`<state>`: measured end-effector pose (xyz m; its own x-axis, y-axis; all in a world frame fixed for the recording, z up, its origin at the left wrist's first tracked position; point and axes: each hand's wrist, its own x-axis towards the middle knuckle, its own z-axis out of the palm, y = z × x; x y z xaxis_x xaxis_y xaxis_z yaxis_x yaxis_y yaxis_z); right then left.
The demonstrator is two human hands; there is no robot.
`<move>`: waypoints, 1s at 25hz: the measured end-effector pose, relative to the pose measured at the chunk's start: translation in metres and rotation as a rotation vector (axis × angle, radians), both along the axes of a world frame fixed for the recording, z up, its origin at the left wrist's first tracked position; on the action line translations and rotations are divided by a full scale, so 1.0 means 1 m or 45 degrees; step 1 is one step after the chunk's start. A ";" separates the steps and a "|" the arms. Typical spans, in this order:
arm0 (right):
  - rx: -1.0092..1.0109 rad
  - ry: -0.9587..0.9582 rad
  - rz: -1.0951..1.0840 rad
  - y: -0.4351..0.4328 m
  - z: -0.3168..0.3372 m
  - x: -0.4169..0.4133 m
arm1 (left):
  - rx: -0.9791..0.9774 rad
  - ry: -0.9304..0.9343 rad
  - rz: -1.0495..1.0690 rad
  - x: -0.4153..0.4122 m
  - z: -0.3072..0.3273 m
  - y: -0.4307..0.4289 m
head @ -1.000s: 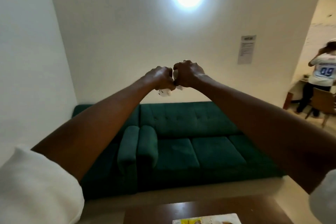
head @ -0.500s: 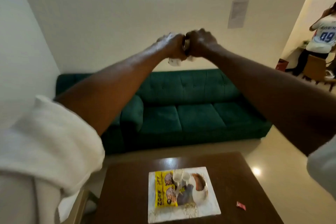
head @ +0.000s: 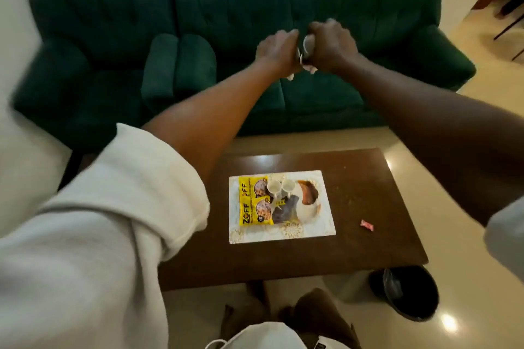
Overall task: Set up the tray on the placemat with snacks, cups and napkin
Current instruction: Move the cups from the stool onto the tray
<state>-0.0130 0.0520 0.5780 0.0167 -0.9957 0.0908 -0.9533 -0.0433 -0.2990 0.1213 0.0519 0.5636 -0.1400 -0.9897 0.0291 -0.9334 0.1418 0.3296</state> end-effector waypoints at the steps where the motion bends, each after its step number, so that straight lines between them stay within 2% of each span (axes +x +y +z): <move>1: 0.064 0.006 -0.003 0.003 -0.033 0.000 | 0.052 0.011 0.007 -0.001 -0.034 0.003; 8: 0.624 -0.021 0.086 0.044 -0.266 -0.007 | 0.547 0.065 0.065 -0.018 -0.269 0.052; 11: 0.770 -0.005 0.097 0.069 -0.347 -0.013 | 0.624 0.021 0.056 -0.020 -0.350 0.089; 14: 0.862 0.131 0.128 0.087 -0.420 -0.021 | 0.716 0.000 0.051 -0.024 -0.423 0.123; 19: 0.860 0.074 0.097 0.108 -0.498 -0.033 | 0.771 -0.054 0.115 -0.027 -0.498 0.148; 25: 0.810 0.043 0.097 0.115 -0.533 -0.029 | 0.751 -0.088 0.111 -0.042 -0.530 0.144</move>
